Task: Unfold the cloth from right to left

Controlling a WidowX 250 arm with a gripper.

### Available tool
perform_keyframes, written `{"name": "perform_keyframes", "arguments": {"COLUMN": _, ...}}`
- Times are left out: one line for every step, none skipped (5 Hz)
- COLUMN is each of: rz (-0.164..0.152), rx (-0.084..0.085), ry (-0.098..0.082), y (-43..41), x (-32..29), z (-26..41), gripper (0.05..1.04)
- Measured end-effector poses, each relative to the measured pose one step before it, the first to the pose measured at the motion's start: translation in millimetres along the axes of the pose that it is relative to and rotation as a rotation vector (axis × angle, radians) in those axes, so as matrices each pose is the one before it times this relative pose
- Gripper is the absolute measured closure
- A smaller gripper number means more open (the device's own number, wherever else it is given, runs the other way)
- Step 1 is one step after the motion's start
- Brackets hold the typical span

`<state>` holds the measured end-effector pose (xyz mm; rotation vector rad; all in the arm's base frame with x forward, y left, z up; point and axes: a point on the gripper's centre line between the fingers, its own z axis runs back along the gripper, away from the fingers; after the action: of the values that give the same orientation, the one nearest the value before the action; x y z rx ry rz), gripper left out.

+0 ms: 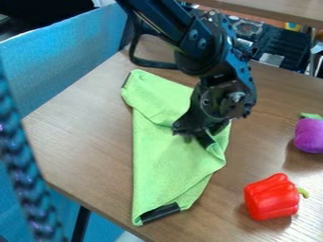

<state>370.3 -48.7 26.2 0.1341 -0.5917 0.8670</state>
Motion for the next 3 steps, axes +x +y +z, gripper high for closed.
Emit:
{"name": "perform_keyframes", "arguments": {"rz": -0.0275, "rx": -0.0054, "ry": 0.0064, "y": -0.75, "x": -1.40, "z": 0.50, "gripper": 0.712}}
{"name": "perform_keyframes", "arguments": {"rz": -0.0116, "rx": -0.0538, "ry": 0.0042, "y": -7.75, "x": 6.12, "z": 11.66, "gripper": 0.913}}
{"name": "perform_keyframes", "arguments": {"rz": 0.0137, "rx": -0.0455, "ry": 0.0062, "y": 0.61, "x": 19.67, "z": 20.50, "gripper": 0.998}}
